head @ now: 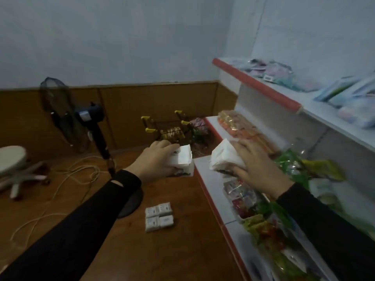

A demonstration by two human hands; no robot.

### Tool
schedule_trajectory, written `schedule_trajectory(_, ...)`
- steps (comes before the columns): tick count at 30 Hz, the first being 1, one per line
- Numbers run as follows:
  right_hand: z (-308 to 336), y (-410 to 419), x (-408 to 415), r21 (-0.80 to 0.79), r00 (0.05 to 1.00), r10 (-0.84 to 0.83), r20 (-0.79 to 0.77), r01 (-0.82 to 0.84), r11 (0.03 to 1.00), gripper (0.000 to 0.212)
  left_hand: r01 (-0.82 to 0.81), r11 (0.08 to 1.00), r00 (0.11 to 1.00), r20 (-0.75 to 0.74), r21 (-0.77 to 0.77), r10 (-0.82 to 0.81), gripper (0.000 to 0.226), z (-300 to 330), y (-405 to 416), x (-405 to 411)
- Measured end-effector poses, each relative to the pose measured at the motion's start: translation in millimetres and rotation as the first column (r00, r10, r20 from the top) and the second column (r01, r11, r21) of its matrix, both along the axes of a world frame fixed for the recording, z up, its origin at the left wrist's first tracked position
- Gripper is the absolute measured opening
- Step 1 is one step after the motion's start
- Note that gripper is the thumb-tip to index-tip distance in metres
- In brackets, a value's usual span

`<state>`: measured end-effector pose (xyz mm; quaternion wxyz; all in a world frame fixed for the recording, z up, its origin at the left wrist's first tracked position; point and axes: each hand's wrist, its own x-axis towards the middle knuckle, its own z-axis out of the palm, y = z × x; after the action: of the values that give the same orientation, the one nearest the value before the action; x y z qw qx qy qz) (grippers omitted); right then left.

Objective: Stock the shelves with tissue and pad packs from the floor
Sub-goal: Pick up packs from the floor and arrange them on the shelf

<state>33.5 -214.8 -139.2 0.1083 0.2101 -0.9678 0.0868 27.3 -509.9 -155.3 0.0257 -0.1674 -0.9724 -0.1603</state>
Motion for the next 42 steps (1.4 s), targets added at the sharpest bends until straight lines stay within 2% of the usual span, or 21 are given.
schedule_trajectory(4,-66.4,-60.0,-61.6,0.023,0.980,0.124,0.153,-0.129,0.991,0.071,-0.134,0.990,0.980,0.145,-0.031,0.137,0.075,-65.9,-60.9,-19.1)
schedule_trajectory(9,-161.4,-110.9,-146.7,0.037,0.908,0.235,0.347,-0.263,0.964,0.070,-0.278,0.955,0.910,0.290,-0.104,0.296,0.073,-157.1,-100.7,-58.7)
schedule_trajectory(14,-288.9,-150.4,-221.4,0.018,0.816,0.257,0.518,-0.310,0.951,0.070,-0.335,0.930,0.831,0.418,-0.151,0.367,0.073,-283.3,-122.4,-112.7)
schedule_trajectory(18,-427.4,-171.3,-247.3,0.007,0.758,0.217,0.615,-0.280,0.960,0.069,-0.366,0.923,0.784,0.495,-0.119,0.375,0.071,-420.0,-130.5,-147.3)
schedule_trajectory(24,-696.2,-194.8,-237.0,0.061,0.698,0.115,0.707,-0.222,0.973,0.070,-0.316,0.936,0.752,0.561,-0.153,0.346,0.066,-696.2,-133.2,-158.3)
schedule_trajectory(27,-825.5,-200.8,-224.2,0.081,0.689,0.123,0.715,-0.256,0.963,0.073,-0.283,0.944,0.754,0.569,-0.171,0.329,0.062,-820.7,-131.3,-149.4)
schedule_trajectory(30,-923.7,-205.5,-221.1,0.107,0.730,0.166,0.663,-0.312,0.944,0.074,-0.264,0.950,0.765,0.564,-0.165,0.311,0.061,-907.9,-130.4,-149.1)
schedule_trajectory(33,-978.3,-214.2,-235.5,0.083,0.800,0.233,0.553,-0.331,0.940,0.074,-0.255,0.960,0.830,0.483,-0.115,0.278,0.060,-958.0,-132.6,-160.0)
schedule_trajectory(36,-1000.2,-221.1,-253.1,0.075,0.837,0.267,0.478,-0.341,0.937,0.070,-0.280,0.951,0.860,0.408,-0.128,0.308,0.064,-984.4,-133.9,-170.1)
schedule_trajectory(40,-988.1,-221.0,-258.3,0.108,0.809,0.179,0.560,-0.286,0.952,0.080,-0.326,0.922,0.785,0.483,-0.209,0.387,0.074,-970.3,-126.8,-173.1)
schedule_trajectory(42,-960.0,-219.2,-256.5,0.077,0.801,0.168,0.575,-0.257,0.963,0.075,-0.329,0.917,0.771,0.496,-0.226,0.399,0.071,-940.9,-125.6,-177.5)
